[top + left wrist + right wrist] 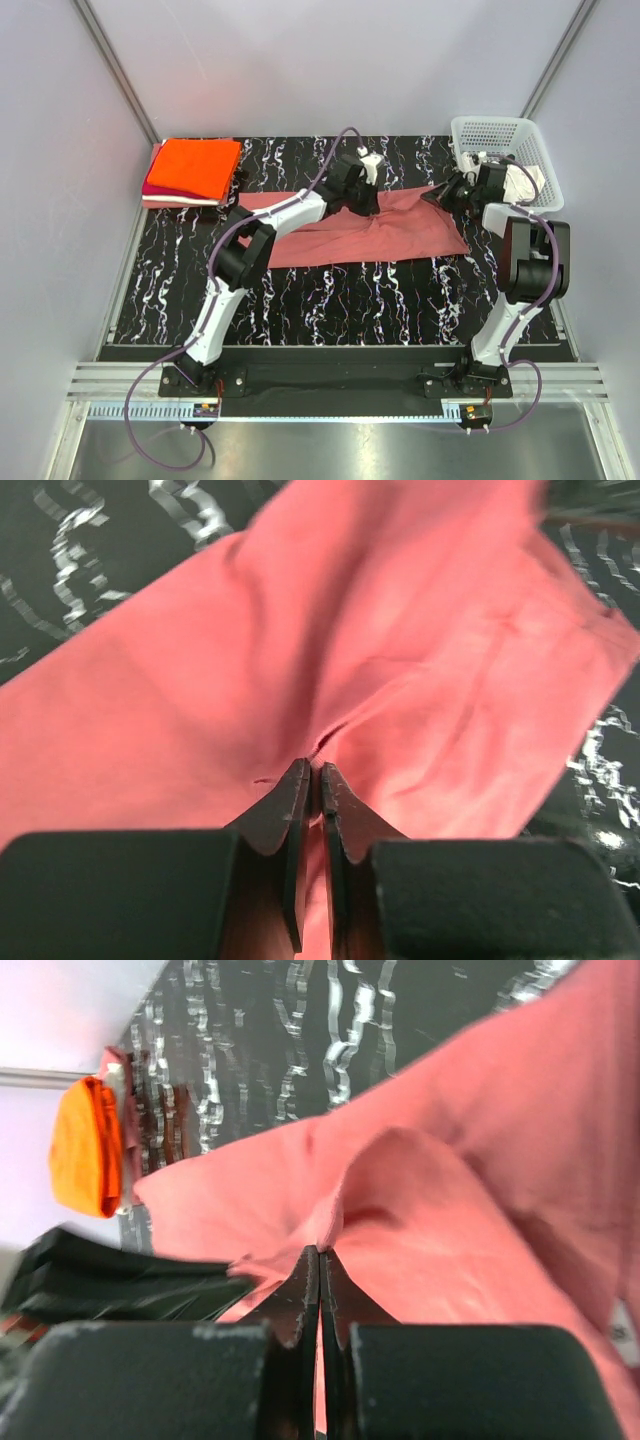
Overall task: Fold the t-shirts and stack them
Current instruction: Fold the tshirt
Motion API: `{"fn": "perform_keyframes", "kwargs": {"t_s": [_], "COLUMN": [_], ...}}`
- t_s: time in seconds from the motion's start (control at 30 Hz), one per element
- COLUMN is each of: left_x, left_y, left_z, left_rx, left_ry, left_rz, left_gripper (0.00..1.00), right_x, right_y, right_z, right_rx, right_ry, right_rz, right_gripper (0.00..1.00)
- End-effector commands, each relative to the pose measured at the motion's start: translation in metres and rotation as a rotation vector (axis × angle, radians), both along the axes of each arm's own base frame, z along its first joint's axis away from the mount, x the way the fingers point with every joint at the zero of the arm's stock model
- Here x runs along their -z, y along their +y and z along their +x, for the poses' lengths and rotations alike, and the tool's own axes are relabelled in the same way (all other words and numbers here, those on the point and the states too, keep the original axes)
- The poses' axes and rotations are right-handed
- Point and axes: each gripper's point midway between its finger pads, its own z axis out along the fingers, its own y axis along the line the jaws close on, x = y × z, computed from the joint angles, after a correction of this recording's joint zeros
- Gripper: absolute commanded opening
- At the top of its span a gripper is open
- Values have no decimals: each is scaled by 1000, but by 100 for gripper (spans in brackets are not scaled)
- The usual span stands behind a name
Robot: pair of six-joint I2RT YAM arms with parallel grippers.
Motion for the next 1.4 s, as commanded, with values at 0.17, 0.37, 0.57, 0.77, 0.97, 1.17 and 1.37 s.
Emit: {"fn": "perform_keyframes", "kwargs": {"t_s": [0.17, 0.37, 0.57, 0.77, 0.97, 1.17, 1.37], "left_x": [-42, -42, -58, -106, -88, -77, -30], "left_y": [3, 0, 7, 17, 20, -18, -27], "left_z": [-1, -17, -54, -73, -47, -33, -27], "left_rx": [-57, -26, 34, 47, 12, 81, 75], "left_ry": [-143, -164, -136, -186, -94, -8, 67], "left_rz": [34, 71, 34, -65, -74, -154, -120], "left_gripper": [13, 21, 27, 36, 41, 41, 38], "right_x": [4, 10, 21, 20, -3, -30, -25], "right_y": [-21, -26, -34, -42, -46, -31, -9], "right_z": [-10, -16, -25, -20, -27, -26, -4], "right_rx": [52, 66, 87, 107, 142, 119, 45], "right_ry": [-6, 7, 41, 50, 61, 12, -7], "right_rz": [-70, -79, -86, -108, -120, -88, -80], "right_gripper": [0, 0, 0, 12, 24, 22, 17]}}
